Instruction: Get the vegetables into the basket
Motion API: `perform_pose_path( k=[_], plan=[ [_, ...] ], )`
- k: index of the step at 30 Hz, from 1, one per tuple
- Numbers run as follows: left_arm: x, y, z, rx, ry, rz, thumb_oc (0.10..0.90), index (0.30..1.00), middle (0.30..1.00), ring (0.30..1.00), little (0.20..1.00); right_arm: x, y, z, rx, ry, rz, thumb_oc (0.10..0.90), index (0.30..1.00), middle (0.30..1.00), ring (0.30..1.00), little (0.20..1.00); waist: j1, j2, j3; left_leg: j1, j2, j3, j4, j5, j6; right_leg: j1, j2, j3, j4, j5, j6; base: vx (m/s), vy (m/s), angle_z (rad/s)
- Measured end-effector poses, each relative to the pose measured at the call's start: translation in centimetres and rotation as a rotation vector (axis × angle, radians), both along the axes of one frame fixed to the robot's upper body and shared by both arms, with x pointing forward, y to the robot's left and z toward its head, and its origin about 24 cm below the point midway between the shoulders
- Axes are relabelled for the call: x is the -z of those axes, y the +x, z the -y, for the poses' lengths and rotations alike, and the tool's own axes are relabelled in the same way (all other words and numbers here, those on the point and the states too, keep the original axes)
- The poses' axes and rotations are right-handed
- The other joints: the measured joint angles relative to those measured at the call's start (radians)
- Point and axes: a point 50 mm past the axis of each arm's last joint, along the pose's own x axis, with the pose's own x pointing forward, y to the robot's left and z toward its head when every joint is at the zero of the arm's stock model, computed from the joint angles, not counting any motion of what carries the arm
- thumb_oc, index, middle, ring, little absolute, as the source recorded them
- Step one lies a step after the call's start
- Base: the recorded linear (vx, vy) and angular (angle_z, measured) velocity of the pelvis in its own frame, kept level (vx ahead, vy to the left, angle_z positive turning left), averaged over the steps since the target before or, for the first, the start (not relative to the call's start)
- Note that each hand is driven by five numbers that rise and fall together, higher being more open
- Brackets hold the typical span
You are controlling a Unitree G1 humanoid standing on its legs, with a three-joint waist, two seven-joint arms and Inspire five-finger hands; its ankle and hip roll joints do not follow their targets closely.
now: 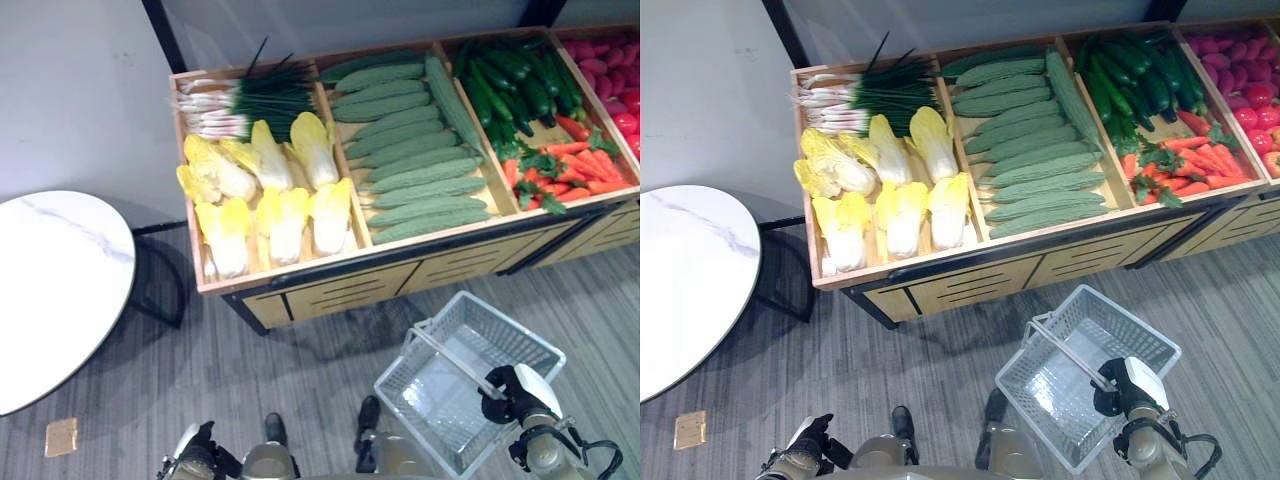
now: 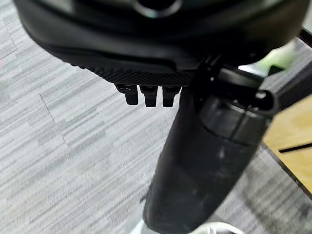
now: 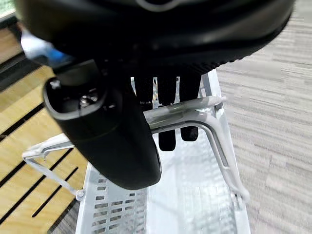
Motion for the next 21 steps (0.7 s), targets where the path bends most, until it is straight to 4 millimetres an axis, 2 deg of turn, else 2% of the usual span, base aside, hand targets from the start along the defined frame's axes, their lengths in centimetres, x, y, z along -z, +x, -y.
perform_pose_path(
  k=[4,5,9,11,12,13,16,18,21],
  plan=[
    [-0.2,0.1,-0.5,-0.004,0.01,0.013,0.9,1.0,1.0,1.0,1.0,1.7,-0.1,-0.7,0.061,0.031,-0.054,0.4,0.3,0.3,0.3,0.3,0.007,-0.019,0.007,0.022,-0.042,0.015,-0.013,-0.006,0.019,-0.001,-0.03,0.022,0.009,0.012,0.016,-0.01,0.183,-0.09],
    [-0.2,0.1,-0.6,-0.006,0.012,0.014,0.9,1.0,1.0,1.0,1.0,1.9,0.4,-0.9,0.069,0.037,-0.055,0.4,0.3,0.3,0.3,0.3,0.007,-0.022,0.008,0.031,-0.042,0.024,-0.02,-0.006,0.023,-0.001,-0.033,0.029,0.02,0.012,0.018,-0.01,0.101,-0.11],
    [-0.7,0.9,-1.6,-0.024,0.037,0.039,0.9,1.0,1.0,1.0,1.0,3.3,-0.2,-2.1,0.119,0.08,-0.105,0.4,0.3,0.3,0.3,0.3,0.023,-0.051,0.007,0.058,-0.051,0.021,-0.034,-0.015,0.037,-0.006,-0.039,0.045,0.064,0.014,0.022,0.03,0.09,-0.03],
    [-0.9,1.2,-1.8,-0.03,0.049,0.051,0.9,1.0,1.0,1.0,1.0,3.8,-0.4,-2.6,0.138,0.092,-0.13,0.4,0.3,0.3,0.3,0.3,0.028,-0.055,0.002,0.065,-0.047,0.024,-0.037,-0.013,0.035,-0.01,-0.044,0.075,0.078,0.011,0.025,0.04,-0.033,0.02],
    [-1.0,1.4,-2.0,-0.034,0.056,0.057,0.9,1.0,1.0,1.0,1.0,4.0,-0.7,-2.7,0.142,0.096,-0.14,0.4,0.3,0.3,0.3,0.3,0.03,-0.056,0.001,0.066,-0.045,0.018,-0.037,-0.014,0.036,-0.011,-0.046,0.092,0.072,0.005,0.03,0.04,-0.079,0.23],
    [-1.3,1.5,-2.6,-0.053,0.07,0.067,0.9,1.0,1.0,1.0,1.0,4.5,-1.2,-3.2,0.142,0.105,-0.166,0.4,0.3,0.3,0.3,0.3,0.032,-0.071,-0.009,0.062,-0.047,0.008,-0.038,-0.017,0.04,0.0,-0.056,0.119,0.045,0.0,0.041,0.03,-0.091,0.23],
    [-1.7,0.9,-4.2,-0.099,0.12,0.066,0.9,1.0,1.0,1.0,1.0,5.3,-2.7,-4.0,0.157,0.121,-0.212,0.4,0.3,0.3,0.3,0.3,0.037,-0.095,-0.028,0.062,-0.049,-0.02,-0.038,-0.005,0.022,0.058,-0.055,0.14,-0.04,-0.003,0.051,0.04,-0.122,0.26],
    [-1.7,0.1,-4.7,-0.167,0.123,0.064,0.9,1.0,1.0,1.0,1.0,5.7,-4.0,-3.5,0.182,0.105,-0.262,0.4,0.3,0.3,0.3,0.3,0.055,-0.07,-0.048,0.069,-0.018,-0.022,-0.036,0.0,0.015,0.104,-0.017,0.129,-0.116,0.019,0.04,0.05,-0.154,0.0],
    [-1.4,-1.1,-4.9,-0.203,0.126,0.044,0.9,1.0,1.0,1.0,1.0,5.7,-5.2,-2.6,0.238,0.092,-0.285,0.4,0.3,0.3,0.3,0.3,0.054,-0.048,-0.078,0.072,0.015,-0.034,-0.031,0.003,0.007,0.125,0.011,0.109,-0.135,0.016,0.027,0.04,-0.135,0.08]
  ],
)
